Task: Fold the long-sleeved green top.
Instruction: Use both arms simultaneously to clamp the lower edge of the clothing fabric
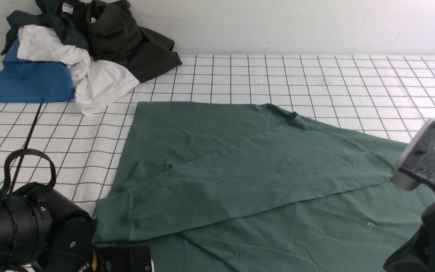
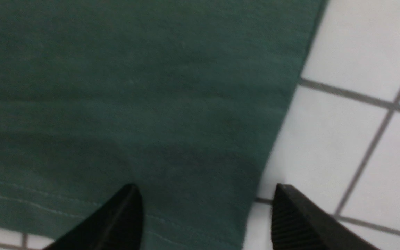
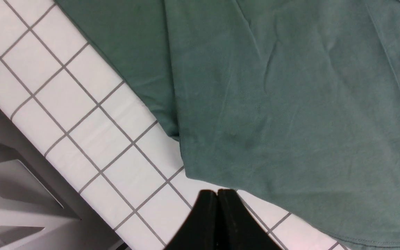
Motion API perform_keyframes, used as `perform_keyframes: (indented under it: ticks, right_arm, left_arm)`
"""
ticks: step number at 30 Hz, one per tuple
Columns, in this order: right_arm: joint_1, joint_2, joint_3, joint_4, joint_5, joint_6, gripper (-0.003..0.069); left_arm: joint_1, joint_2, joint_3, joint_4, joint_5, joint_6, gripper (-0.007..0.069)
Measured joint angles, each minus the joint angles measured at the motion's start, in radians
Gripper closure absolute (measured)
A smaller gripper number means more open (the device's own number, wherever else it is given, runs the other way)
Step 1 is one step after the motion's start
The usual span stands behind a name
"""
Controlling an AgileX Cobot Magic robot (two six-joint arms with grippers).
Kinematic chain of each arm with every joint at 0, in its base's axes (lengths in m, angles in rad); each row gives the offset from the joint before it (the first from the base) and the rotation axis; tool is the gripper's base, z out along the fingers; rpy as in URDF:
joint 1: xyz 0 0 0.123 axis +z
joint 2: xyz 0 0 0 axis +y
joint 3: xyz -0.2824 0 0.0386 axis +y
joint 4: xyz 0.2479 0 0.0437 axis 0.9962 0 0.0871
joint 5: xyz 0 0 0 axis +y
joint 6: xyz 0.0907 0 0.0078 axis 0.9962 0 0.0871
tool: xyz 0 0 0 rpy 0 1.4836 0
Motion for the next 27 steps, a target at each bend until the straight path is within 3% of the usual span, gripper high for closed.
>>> perform_keyframes:
  ticks: [4,13,17,19,20,27]
  right_arm:
    - [0.0,0.0,0.0,0.0,-0.002,0.0,0.0673]
    - [0.0,0.0,0.0,0.0,-0.002,0.0,0.0673]
    - [0.0,0.0,0.0,-0.008,-0.002,0.0,0.0673]
    - [0.0,-0.001,0.0,-0.011,-0.002,-0.007,0.0673]
    - [0.0,-0.001,0.0,-0.014,-0.002,-0.014,0.0673]
    - [0.0,-0.001,0.0,-0.036,-0.002,-0.069,0.0673]
  left_arm:
    - [0.0,0.003,0.0,0.001,-0.069,0.003,0.0167]
    - [0.0,0.048,-0.02,-0.002,-0.028,0.003,0.0204]
    - [0.0,0.037,-0.025,-0.01,-0.01,0.002,0.0391]
    - [0.0,0.029,-0.035,-0.01,0.023,-0.001,0.0538]
    - [0.0,0.022,-0.042,-0.004,0.043,-0.004,0.0576]
    - [0.0,-0.05,-0.137,0.016,0.188,-0.064,0.062]
